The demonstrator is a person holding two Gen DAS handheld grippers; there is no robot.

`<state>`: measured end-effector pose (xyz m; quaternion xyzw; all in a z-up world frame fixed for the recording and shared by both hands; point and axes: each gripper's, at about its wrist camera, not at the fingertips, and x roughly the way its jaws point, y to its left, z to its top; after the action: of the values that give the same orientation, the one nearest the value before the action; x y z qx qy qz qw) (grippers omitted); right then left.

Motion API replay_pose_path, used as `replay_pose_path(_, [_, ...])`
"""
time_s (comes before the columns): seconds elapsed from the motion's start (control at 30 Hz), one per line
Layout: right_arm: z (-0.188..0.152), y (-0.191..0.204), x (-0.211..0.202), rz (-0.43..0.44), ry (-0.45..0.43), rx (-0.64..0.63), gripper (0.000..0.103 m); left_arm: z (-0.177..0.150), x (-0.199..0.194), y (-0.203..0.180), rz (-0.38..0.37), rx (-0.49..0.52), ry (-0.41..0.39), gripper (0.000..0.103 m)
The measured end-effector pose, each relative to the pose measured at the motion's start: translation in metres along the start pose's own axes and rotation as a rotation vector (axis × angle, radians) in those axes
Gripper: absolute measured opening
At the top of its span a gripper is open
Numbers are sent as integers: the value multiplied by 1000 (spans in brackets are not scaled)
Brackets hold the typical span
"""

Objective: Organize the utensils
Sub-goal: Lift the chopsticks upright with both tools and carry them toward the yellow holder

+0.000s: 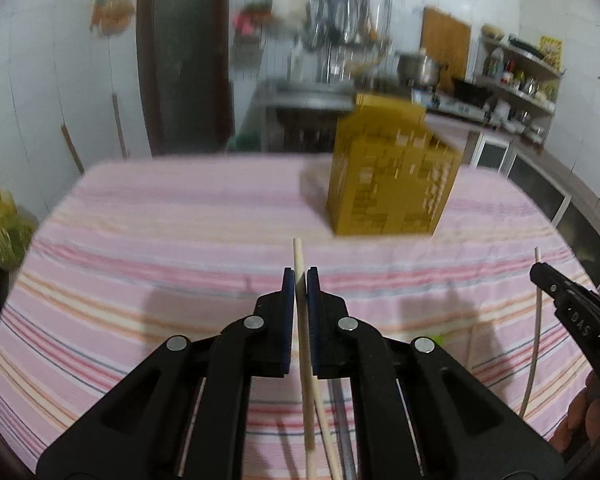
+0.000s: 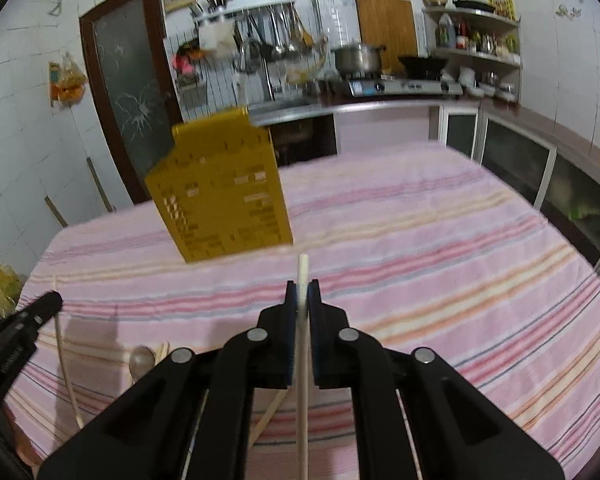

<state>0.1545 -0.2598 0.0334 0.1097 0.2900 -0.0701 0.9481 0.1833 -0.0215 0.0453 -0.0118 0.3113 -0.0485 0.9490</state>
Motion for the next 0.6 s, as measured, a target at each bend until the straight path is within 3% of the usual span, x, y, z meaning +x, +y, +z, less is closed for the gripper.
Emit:
replay_pose_path(0.17, [9,0,-9,0,-72,-17,6,14,-23,-1,-1,1,-105,4])
replay_pose_path(0.6, [9,-2,-33,42,-258,-27,6,15,-46,0,-13,6,-216,4])
